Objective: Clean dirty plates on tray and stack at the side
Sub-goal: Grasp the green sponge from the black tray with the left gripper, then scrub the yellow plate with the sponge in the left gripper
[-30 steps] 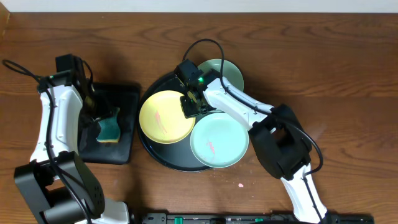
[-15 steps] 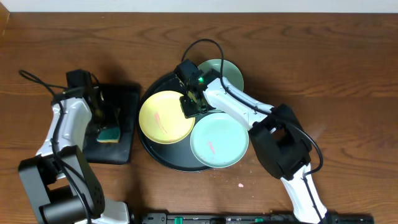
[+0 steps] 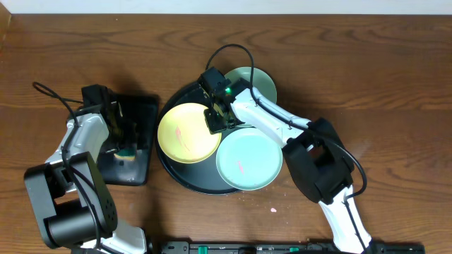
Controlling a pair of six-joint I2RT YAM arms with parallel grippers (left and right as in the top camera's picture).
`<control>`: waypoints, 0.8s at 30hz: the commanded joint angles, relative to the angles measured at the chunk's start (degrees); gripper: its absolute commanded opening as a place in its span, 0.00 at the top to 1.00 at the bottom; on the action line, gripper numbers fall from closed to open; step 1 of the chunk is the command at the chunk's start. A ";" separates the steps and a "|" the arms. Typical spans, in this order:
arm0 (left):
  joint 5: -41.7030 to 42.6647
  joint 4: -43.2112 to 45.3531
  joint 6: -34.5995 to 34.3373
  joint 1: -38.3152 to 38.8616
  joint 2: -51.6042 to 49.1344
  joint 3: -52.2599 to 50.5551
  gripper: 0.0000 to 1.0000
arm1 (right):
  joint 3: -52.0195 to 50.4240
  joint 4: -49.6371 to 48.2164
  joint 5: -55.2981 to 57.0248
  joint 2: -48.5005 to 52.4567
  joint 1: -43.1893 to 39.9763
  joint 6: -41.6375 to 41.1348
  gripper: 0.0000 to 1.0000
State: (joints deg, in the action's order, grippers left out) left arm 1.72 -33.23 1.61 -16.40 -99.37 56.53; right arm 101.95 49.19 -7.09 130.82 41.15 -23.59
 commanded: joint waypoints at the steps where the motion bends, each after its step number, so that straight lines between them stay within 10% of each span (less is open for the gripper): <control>1: -0.66 -0.35 0.33 -0.24 -0.39 -0.11 0.93 | 0.33 0.26 -0.02 1.68 0.28 1.60 0.99; 12: 9.94 -3.98 -0.44 -0.20 12.20 5.66 0.93 | 0.33 0.70 -0.76 1.68 -0.63 1.57 0.99; 24: 9.79 -5.05 -20.74 14.05 11.30 3.56 0.92 | 0.33 1.05 -3.91 1.68 -2.16 1.57 0.99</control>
State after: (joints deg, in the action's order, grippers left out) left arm 14.68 -38.13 -8.38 -6.55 -86.59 61.23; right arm 101.95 49.78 -11.03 130.89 39.29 -23.44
